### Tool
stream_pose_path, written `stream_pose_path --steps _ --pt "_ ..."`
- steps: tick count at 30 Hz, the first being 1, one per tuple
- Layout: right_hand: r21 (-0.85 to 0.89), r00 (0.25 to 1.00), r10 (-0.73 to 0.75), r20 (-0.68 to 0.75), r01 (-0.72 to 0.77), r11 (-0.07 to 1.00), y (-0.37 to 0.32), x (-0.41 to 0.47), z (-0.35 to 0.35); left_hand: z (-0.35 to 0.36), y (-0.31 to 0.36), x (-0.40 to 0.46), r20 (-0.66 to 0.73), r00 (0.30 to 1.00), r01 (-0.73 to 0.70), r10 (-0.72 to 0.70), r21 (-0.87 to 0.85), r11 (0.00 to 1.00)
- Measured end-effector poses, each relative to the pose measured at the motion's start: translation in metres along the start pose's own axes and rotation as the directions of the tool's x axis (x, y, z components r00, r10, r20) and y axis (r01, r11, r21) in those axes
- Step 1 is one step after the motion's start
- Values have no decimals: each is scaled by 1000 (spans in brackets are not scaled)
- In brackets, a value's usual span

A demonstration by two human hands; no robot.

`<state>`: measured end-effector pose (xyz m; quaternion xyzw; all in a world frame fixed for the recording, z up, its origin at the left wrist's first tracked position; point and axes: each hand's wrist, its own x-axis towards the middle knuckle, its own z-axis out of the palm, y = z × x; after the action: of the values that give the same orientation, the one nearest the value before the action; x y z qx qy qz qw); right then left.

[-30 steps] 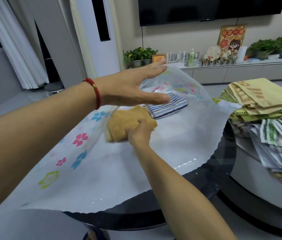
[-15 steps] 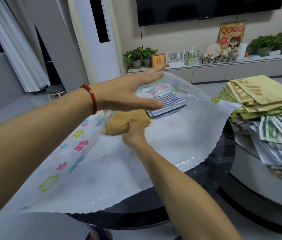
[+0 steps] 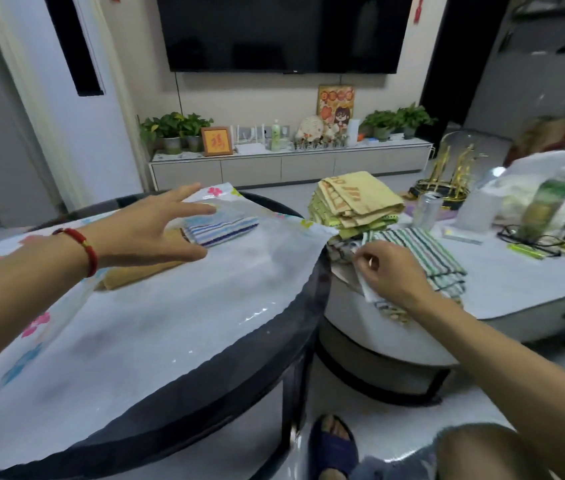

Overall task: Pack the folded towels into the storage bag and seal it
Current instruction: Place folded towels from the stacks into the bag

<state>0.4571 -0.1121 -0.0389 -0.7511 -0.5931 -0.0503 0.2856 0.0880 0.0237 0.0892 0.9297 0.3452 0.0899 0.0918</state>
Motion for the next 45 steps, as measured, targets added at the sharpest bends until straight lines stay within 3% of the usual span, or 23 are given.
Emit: stream_pose_path --steps 2,5,7,9,12,15,17,19,21,24,27,29,35,38,42,45 --pt "-191 975 172 -140 -197 962 53 10 -14 5 2 -1 -25 1000 -2 1 -10 1000" --pt "-318 843 538 -26 -517 795 107 24 -19 14 1 -6 -47 999 0 0 3 1000" --pt "-326 761 643 87 -588 740 121 28 -18 18 0 -10 -38 999 25 -25 1 1000" --pt "-286 755 651 71 -610 739 126 32 -16 21 -1 -15 -24 998 59 -59 -7 998" --pt "-208 815 579 21 -563 800 122 36 -23 25 -1 -21 1 994 112 -112 14 994" --pt "56 794 584 166 -599 799 116 42 -41 27 -1 -25 10 992 129 -129 27 991" --pt "279 726 589 356 -684 674 110 42 -58 30 -1 -30 -2 991 134 -134 31 991" --pt "451 665 487 566 -744 493 98 35 -75 33 -3 -41 -21 992 123 -122 50 991" --pt "529 683 359 636 -725 441 79 22 -89 41 -9 -56 -49 994 97 -93 76 992" --pt "594 717 172 676 -668 448 37 -5 -102 61 -16 -90 -52 987 160 -154 141 977" --pt "648 678 -19 734 -692 319 -15 -32 -96 88 -30 -130 -50 950 311 -309 272 911" --pt "649 647 -119 753 -700 299 -49 -47 -82 99 -44 -155 -11 920 369 -392 356 858" --pt "672 589 -328 739 -612 416 -155 -63 -15 52 -63 -168 4 928 351 -372 318 881" --pt "719 623 -362 694 -627 300 -209 -54 24 13 -64 -160 56 948 274 -314 358 892" --pt "772 735 -270 622 -633 55 -287 -30 78 -32 -67 -147 102 976 139 -193 391 910" --pt "732 726 -237 645 -677 -82 -351 -13 125 -55 -67 -138 125 987 44 -101 396 917"
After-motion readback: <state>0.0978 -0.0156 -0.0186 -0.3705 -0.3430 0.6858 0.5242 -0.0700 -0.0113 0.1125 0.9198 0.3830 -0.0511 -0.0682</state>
